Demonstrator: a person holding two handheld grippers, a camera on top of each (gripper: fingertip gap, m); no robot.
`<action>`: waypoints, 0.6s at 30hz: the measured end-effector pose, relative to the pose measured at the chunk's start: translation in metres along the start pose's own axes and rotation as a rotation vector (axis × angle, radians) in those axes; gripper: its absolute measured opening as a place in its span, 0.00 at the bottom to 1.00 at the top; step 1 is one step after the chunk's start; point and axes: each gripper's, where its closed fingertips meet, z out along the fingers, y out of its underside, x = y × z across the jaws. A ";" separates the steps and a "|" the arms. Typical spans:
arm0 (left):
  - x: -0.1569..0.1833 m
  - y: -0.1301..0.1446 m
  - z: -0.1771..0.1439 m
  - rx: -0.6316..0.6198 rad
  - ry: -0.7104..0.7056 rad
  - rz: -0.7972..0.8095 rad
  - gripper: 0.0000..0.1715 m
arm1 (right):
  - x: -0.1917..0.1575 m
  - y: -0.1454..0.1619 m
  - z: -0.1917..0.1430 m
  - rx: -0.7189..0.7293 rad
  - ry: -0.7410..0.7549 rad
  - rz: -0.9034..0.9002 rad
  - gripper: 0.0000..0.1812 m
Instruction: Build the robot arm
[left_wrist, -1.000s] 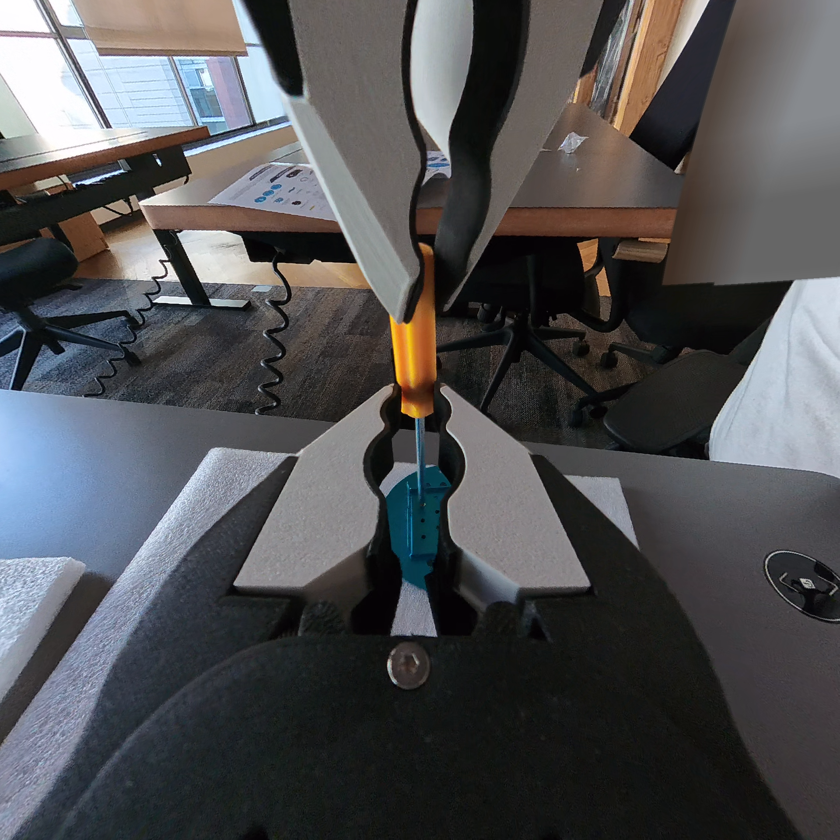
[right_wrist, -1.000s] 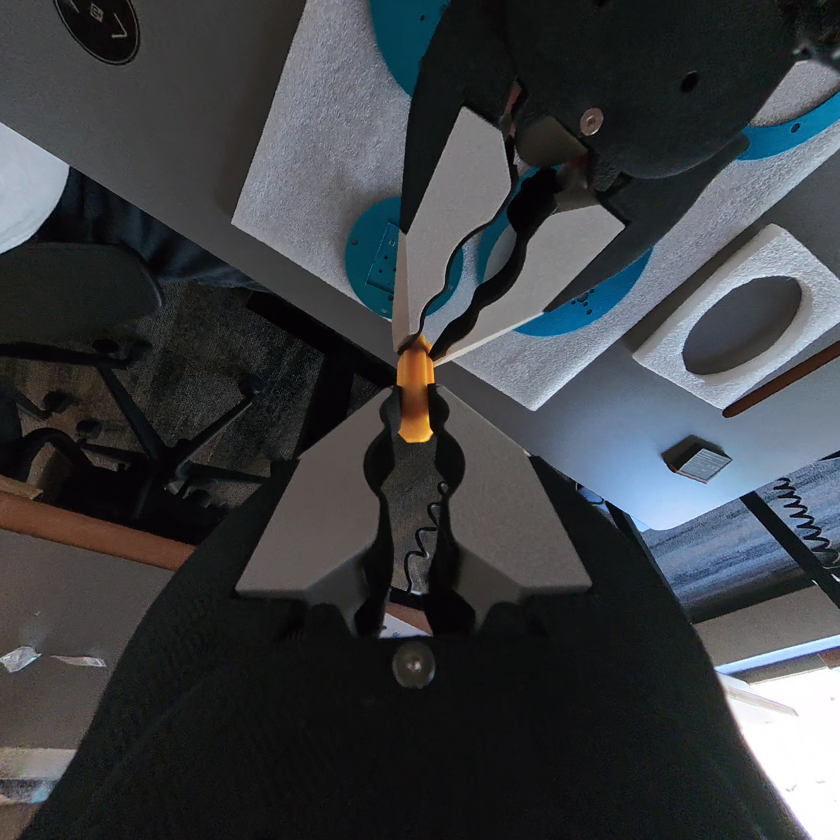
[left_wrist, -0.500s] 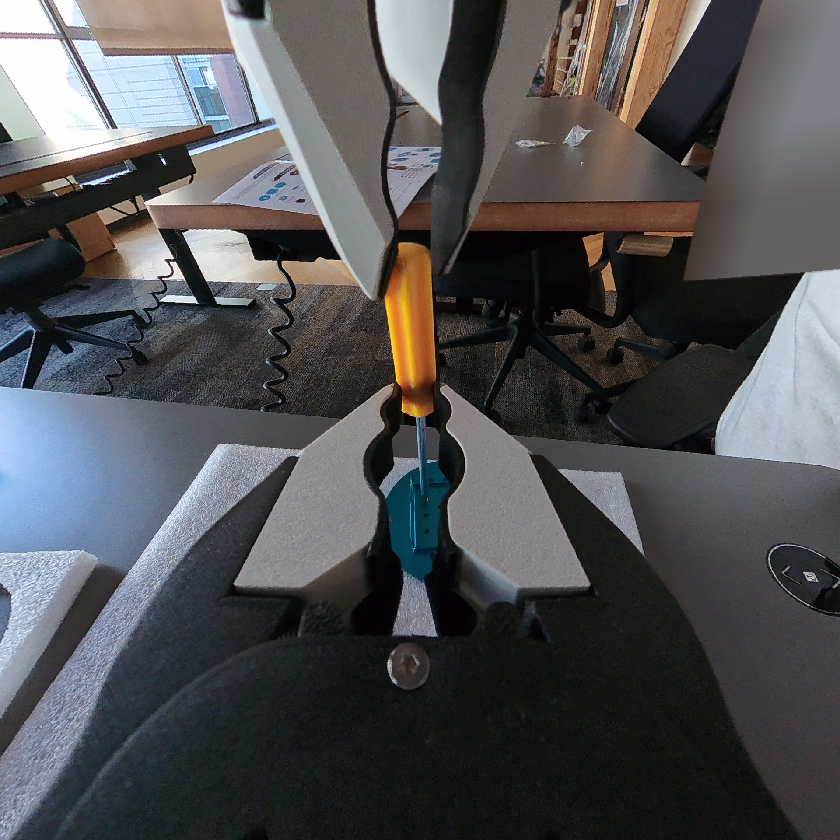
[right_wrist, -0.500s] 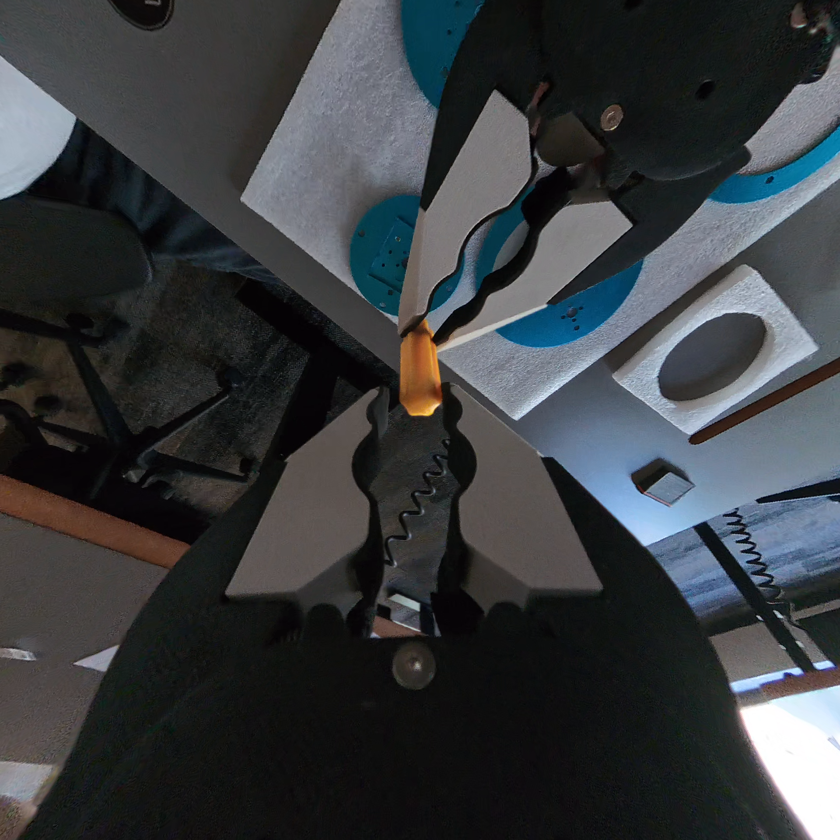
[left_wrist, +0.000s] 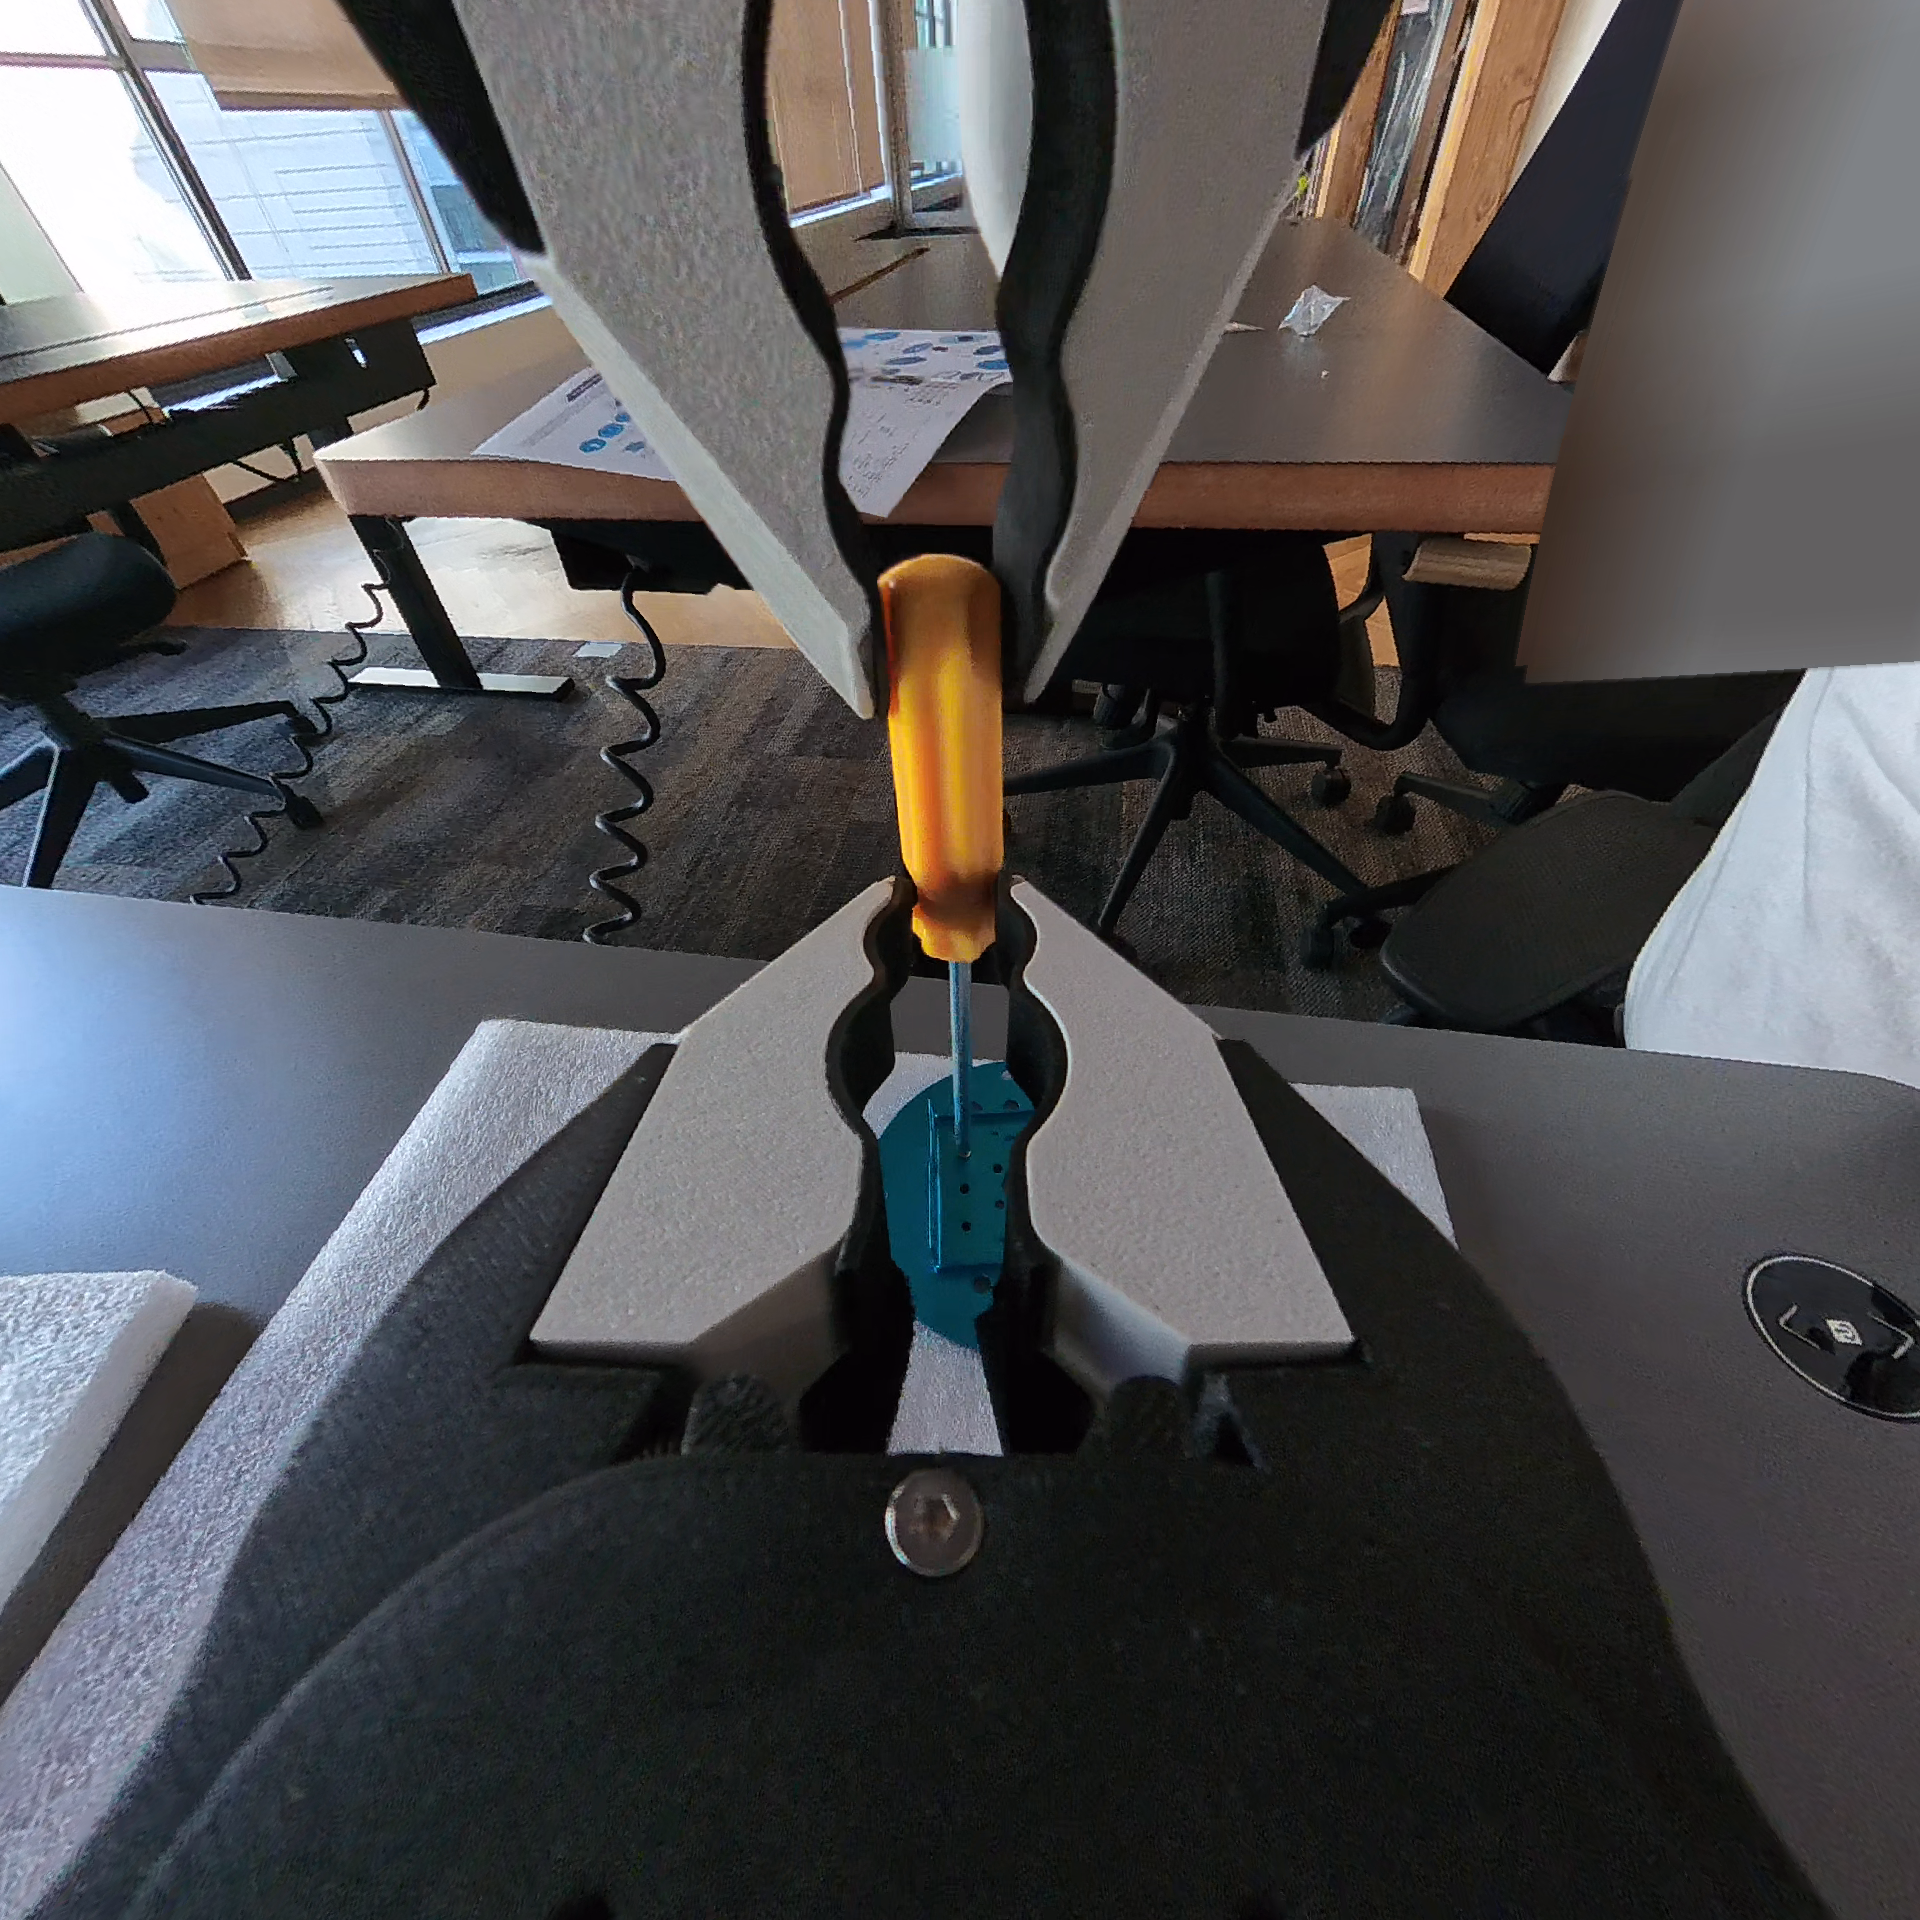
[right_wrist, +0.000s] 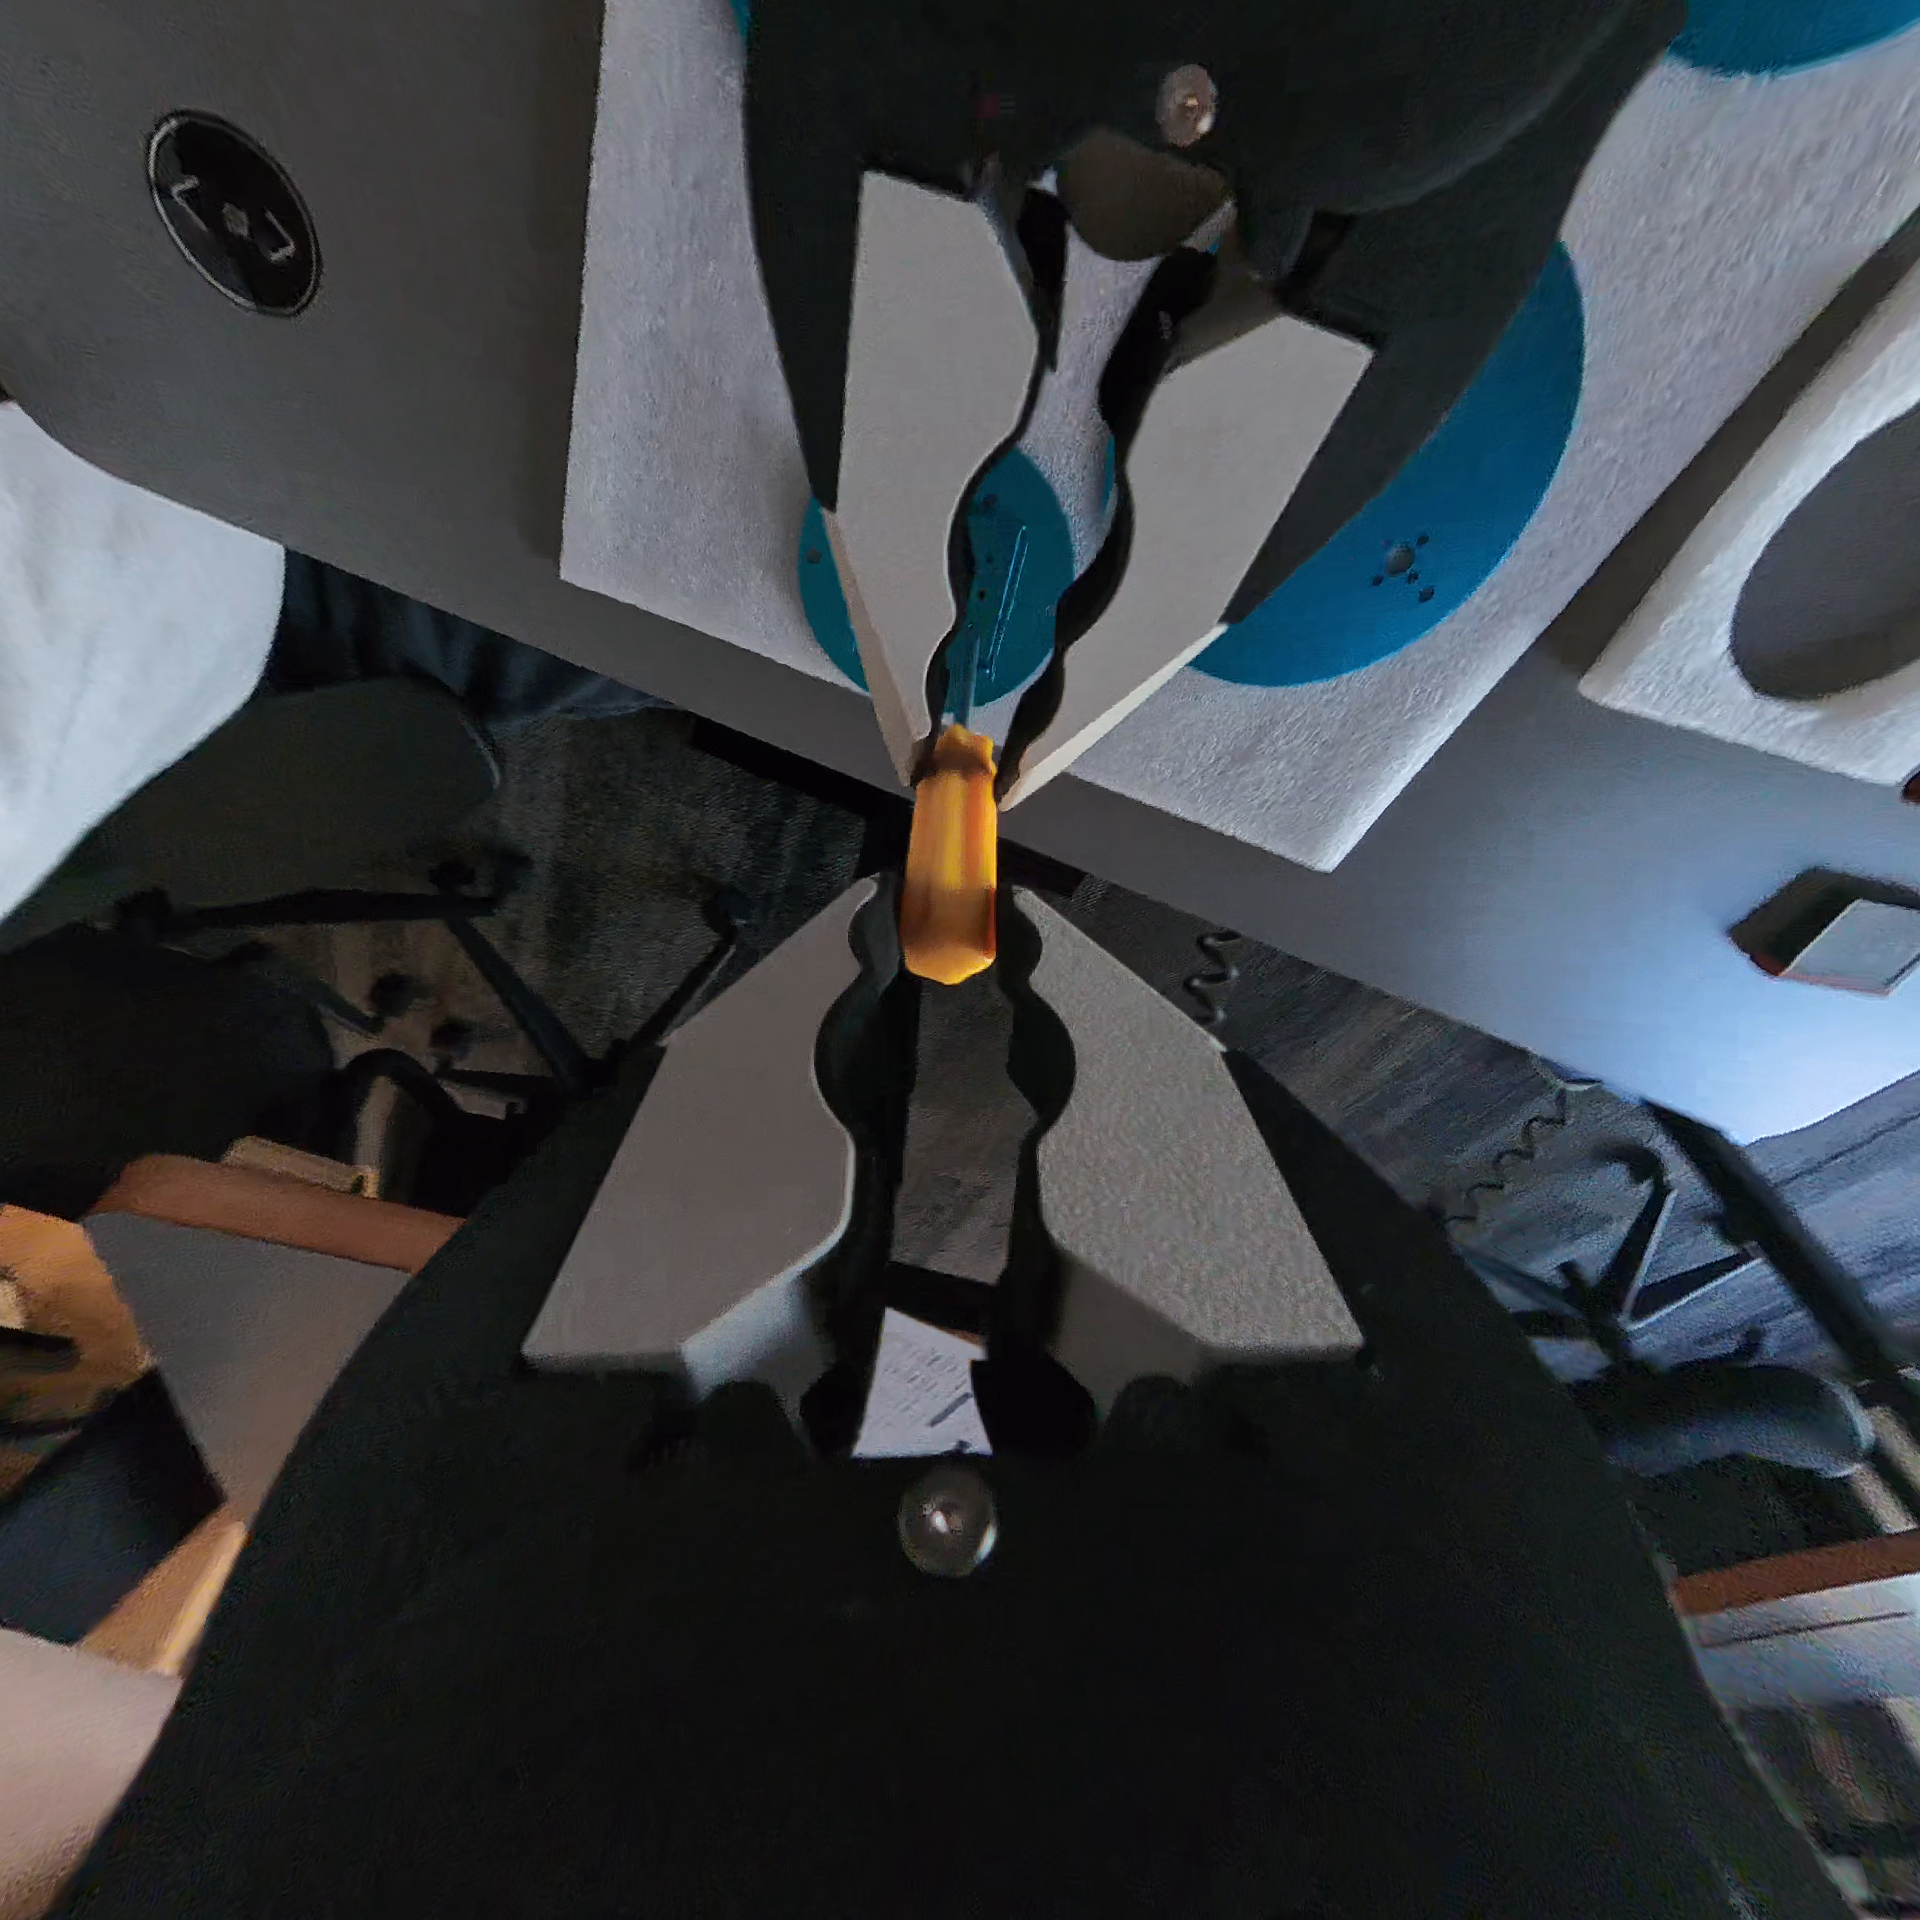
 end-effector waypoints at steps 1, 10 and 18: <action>0.000 0.000 0.000 -0.002 -0.002 0.005 0.08 | 0.000 0.000 0.000 -0.006 -0.010 0.050 0.10; -0.003 0.001 -0.002 0.001 -0.014 0.010 0.07 | 0.006 0.000 0.001 0.000 0.122 -0.220 0.11; -0.001 0.000 0.000 0.003 -0.005 -0.002 0.07 | 0.001 0.009 0.003 -0.073 0.002 0.108 0.10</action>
